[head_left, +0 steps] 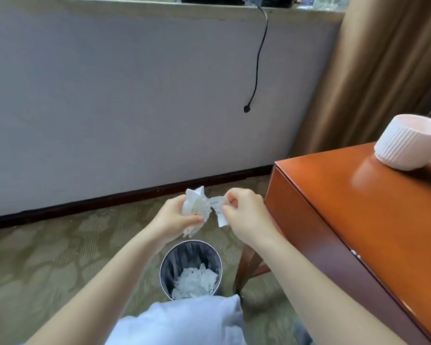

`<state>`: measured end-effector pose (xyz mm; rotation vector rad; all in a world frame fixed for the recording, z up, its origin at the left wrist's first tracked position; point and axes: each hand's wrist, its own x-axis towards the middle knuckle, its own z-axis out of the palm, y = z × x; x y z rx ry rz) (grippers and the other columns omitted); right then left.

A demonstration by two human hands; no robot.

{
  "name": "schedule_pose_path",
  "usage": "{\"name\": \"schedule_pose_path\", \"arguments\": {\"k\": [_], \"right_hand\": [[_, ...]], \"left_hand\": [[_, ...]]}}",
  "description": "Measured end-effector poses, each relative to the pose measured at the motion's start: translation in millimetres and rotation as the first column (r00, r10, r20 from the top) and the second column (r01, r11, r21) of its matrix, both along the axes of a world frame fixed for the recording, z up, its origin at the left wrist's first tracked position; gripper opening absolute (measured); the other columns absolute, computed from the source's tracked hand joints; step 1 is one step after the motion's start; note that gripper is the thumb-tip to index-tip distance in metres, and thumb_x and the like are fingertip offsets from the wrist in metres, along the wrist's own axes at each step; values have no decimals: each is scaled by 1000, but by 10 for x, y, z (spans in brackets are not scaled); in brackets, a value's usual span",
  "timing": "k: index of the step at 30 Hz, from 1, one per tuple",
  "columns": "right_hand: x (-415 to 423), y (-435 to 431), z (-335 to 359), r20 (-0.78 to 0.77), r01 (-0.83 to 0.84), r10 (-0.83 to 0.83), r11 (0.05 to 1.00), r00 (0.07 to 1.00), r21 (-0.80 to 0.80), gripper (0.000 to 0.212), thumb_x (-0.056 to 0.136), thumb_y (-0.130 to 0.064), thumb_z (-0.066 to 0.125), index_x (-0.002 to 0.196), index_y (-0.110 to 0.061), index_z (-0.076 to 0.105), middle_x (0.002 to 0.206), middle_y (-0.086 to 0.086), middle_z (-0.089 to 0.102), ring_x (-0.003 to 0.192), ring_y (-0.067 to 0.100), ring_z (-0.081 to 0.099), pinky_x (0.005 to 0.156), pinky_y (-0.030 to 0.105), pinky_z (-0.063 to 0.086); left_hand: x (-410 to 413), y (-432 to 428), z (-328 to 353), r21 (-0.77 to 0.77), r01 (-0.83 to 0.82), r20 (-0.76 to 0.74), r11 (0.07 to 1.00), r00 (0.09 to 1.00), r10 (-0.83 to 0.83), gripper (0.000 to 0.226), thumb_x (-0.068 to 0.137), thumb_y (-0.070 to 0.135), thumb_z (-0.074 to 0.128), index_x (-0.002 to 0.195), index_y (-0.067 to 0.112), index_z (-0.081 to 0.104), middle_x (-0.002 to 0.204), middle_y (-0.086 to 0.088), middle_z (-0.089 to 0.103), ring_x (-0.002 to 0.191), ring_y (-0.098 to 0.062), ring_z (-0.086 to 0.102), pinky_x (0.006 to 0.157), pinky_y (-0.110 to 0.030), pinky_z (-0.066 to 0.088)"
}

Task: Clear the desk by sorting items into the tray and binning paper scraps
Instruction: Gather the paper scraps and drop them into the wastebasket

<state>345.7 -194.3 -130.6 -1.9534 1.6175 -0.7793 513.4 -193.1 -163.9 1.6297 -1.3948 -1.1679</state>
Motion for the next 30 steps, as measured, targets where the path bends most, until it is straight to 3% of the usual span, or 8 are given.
{"name": "schedule_pose_path", "arguments": {"k": [6,11,14,18,24,25,28,30], "right_hand": [[205,-237,-818,-3,48,-49,969,999,240,16,90,-13,50,76,-12,58,72,2,56,77,25,55,67,29,40],[335,-375,-1453,-77,114,-90,906,993,408,15,86,-16,49,75,-11,58,77,10,60,86,33,57,66,31,37],[430,-451,-1768,-84,127,-98,859,992,495,20,84,-13,49,65,-14,51,71,10,53,73,31,47,58,30,32],[530,-558,-2167,-101,145,-107,819,989,555,26,77,-2,45,59,-17,33,62,3,30,66,22,24,55,30,19],[592,-596,-2654,-149,217,-158,749,976,626,33,74,5,40,54,-17,24,58,2,22,64,21,19,51,32,12],[604,-601,-2723,-158,233,-171,731,972,641,33,74,5,40,54,-17,25,58,1,24,64,22,21,50,31,13],[648,-623,-2873,-124,217,-182,686,975,694,28,80,2,42,62,-19,46,66,3,45,69,27,38,52,29,27],[672,-627,-2945,-36,146,-179,653,983,743,24,87,-5,44,99,-15,64,93,8,59,83,28,51,66,26,39]], "left_hand": [[332,-67,-888,220,-108,-111,970,985,135,22,83,9,67,104,13,62,98,-7,70,86,-22,66,75,-32,52],[413,-138,-1642,386,-214,-144,897,947,288,14,84,4,61,95,12,60,96,-11,68,84,-26,64,76,-37,51],[413,-191,-2012,474,-231,-132,850,935,328,21,82,0,58,102,3,61,91,-12,66,80,-25,61,75,-36,50],[401,-208,-2456,559,-249,-53,791,941,333,58,82,8,62,136,3,43,124,-14,59,100,-25,59,84,-32,48],[477,-409,-2722,519,-191,142,833,980,137,68,89,18,61,147,8,27,151,-7,33,136,-27,36,108,-39,31],[500,-429,-2774,525,-182,155,831,981,116,66,89,17,61,146,8,28,147,-7,38,132,-27,40,105,-38,34],[534,-439,-2959,557,-193,186,808,977,106,52,85,10,63,133,11,42,105,-4,59,86,-21,56,76,-34,47],[558,-419,-3083,556,-227,197,799,971,139,52,84,7,63,131,12,42,99,-8,62,82,-21,56,72,-33,47]]}}
